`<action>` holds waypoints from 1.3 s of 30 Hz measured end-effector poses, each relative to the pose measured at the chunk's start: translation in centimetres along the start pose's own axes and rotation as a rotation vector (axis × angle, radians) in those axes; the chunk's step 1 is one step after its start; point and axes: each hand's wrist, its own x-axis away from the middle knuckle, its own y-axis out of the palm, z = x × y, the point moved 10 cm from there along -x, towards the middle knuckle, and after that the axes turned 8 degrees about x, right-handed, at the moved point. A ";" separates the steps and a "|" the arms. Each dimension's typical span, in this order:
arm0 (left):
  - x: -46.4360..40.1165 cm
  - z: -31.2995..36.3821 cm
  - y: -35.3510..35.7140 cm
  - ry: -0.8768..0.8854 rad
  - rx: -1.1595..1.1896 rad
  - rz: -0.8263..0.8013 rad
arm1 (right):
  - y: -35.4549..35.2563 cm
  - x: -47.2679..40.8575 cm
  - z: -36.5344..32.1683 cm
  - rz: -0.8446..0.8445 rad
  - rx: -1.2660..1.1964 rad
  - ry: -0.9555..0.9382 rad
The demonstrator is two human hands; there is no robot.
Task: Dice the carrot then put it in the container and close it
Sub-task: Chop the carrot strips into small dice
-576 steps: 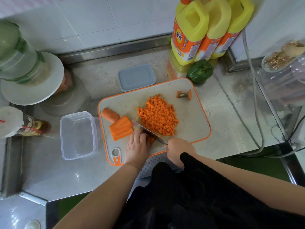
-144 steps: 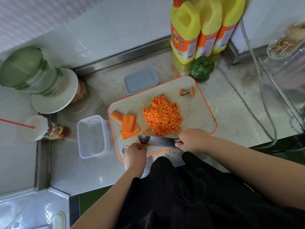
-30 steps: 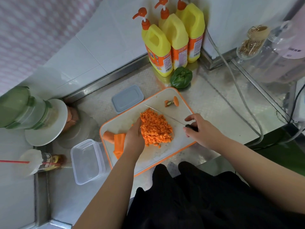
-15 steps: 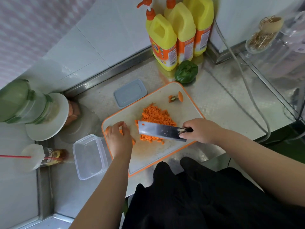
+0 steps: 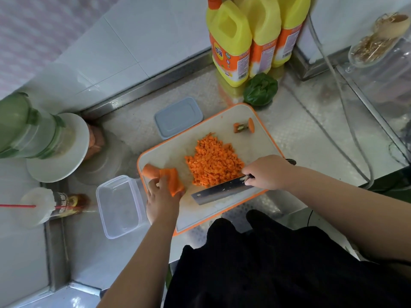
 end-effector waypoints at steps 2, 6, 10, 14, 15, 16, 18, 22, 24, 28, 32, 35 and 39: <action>0.1 0.2 -0.1 0.036 -0.017 -0.005 | 0.1 0.0 0.2 0.006 -0.002 0.006; 0.1 0.2 0.0 0.083 -0.074 -0.007 | 0.1 -0.4 0.2 0.011 0.013 0.004; -0.2 0.0 -0.4 0.049 -0.033 -0.027 | -1.1 -1.6 0.7 0.069 0.011 0.023; -0.6 0.2 -0.3 0.064 -0.051 -0.076 | -2.0 -2.5 0.9 0.099 0.022 0.026; -0.7 0.2 -0.2 0.061 -0.043 -0.082 | -2.1 -2.6 0.9 0.108 0.028 0.031; -0.7 0.1 -0.2 0.053 -0.038 -0.087 | -2.2 -2.7 0.9 0.115 0.030 0.036; -0.5 -0.2 -0.1 0.030 -0.036 -0.088 | -2.4 -2.9 0.8 0.128 0.031 0.037; 0.0 -1.1 0.2 -0.041 0.006 -0.091 | -2.4 -3.2 0.8 0.153 0.017 0.044; 0.1 -1.3 0.2 -0.052 0.008 -0.091 | -2.5 -3.3 0.8 0.164 -0.005 0.051; 0.3 -1.3 0.4 -0.051 -0.015 -0.110 | -3.0 -3.9 0.7 0.173 -0.037 0.070; 0.5 -1.0 0.3 -0.041 -0.044 -0.112 | -3.7 -4.4 1.1 0.168 -0.070 0.108; 0.6 -0.7 0.6 -0.012 -0.064 -0.131 | -3.6 -4.4 1.1 0.157 -0.087 0.112; 1.0 0.4 1.5 0.110 -0.114 -0.169 | -3.5 -3.3 0.7 0.183 -0.098 0.108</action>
